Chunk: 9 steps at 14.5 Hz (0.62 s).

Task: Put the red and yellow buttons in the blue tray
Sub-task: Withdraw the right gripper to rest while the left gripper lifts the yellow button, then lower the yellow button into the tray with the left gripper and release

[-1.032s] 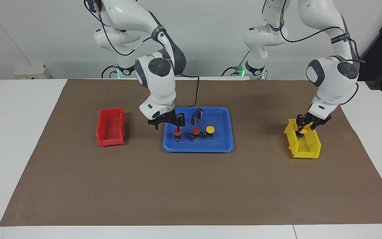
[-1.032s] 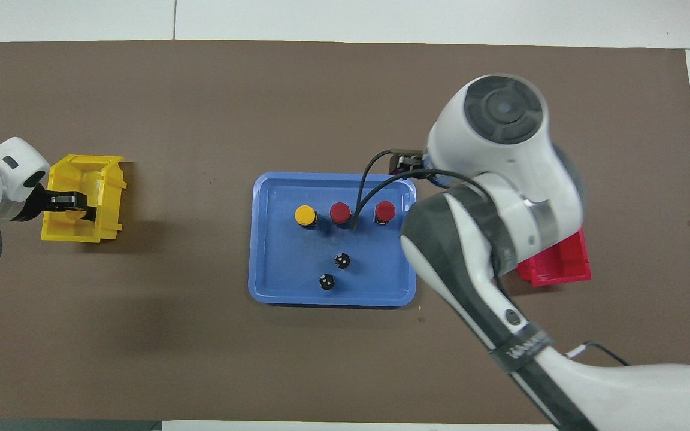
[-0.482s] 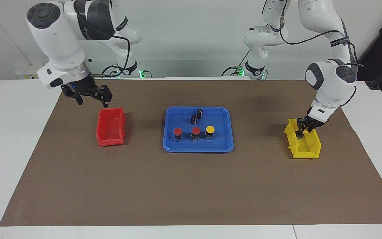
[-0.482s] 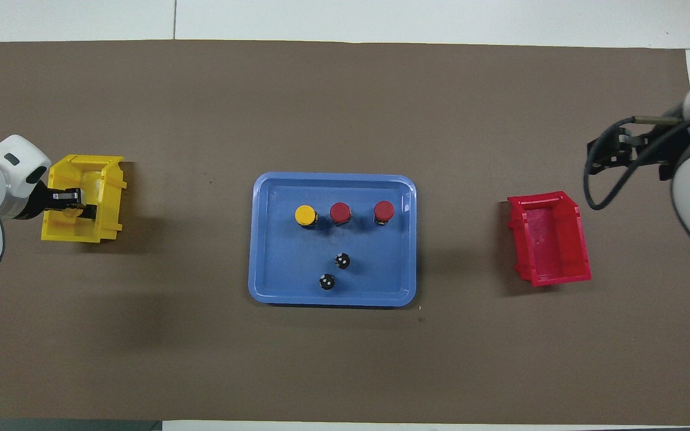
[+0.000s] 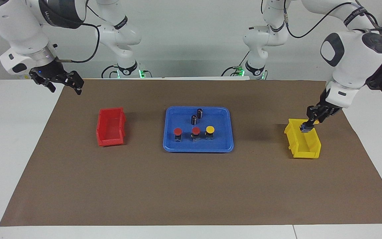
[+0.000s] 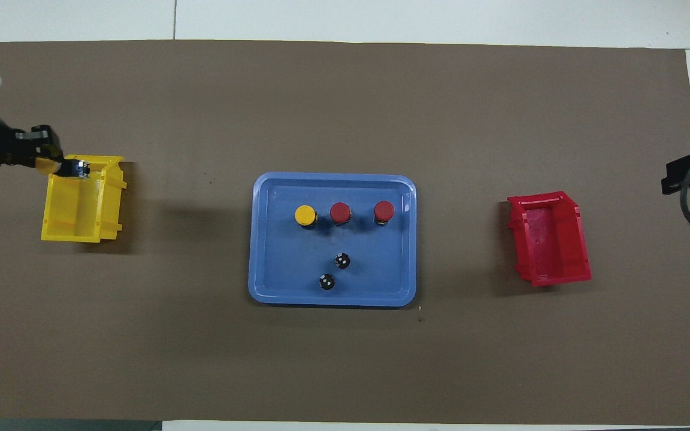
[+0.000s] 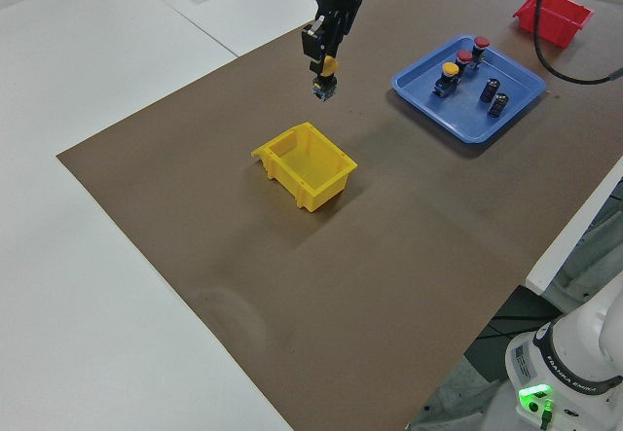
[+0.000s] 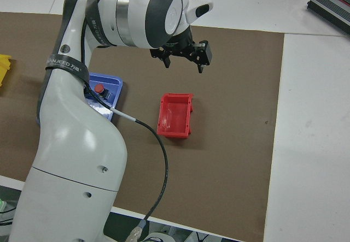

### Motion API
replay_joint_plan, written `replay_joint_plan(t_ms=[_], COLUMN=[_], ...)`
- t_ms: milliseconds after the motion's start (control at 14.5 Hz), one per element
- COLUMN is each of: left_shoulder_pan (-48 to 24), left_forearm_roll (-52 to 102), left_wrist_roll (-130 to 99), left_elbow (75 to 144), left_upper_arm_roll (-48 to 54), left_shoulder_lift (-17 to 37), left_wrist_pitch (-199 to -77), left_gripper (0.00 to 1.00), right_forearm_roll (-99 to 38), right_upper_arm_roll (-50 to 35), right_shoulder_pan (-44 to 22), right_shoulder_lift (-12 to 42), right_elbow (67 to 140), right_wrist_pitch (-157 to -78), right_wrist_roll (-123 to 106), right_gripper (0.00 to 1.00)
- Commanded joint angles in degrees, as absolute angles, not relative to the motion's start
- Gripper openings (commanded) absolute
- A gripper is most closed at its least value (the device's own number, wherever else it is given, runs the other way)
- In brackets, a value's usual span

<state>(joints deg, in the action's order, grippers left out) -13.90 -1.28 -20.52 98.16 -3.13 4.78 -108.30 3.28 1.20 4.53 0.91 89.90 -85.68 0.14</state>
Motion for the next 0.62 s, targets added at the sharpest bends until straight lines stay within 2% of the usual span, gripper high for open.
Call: replay_joint_plan(t_ms=[0,206,550], left_shoulder_pan=[-24.66,-31.1,-35.15], left_forearm_roll=[-0.62,-0.62,-0.62], left_wrist_roll=[-29.34,-35.4,-41.48], left_elbow=[100.97,104.23,106.96], left_upper_arm_roll=[-3.78,-3.78,-3.6], left_shoulder_lift=[6.77,8.43,10.81], left_wrist_pitch=[-111.96,-116.18,-120.41], left_gripper=[0.01,0.01,0.01], right_forearm_roll=[2.99,3.08,2.9], right_upper_arm_roll=[1.14,0.62,0.62], right_shoulder_pan=[4.66,4.4,4.48], right_shoulder_lift=[-0.17,0.0,-0.09], right_elbow=[91.32,90.97,91.32], right_wrist_pitch=[-86.22,-86.13,-86.4], right_wrist_roll=[-1.23,-1.32,-1.41], right_gripper=[1.0,1.0,1.0])
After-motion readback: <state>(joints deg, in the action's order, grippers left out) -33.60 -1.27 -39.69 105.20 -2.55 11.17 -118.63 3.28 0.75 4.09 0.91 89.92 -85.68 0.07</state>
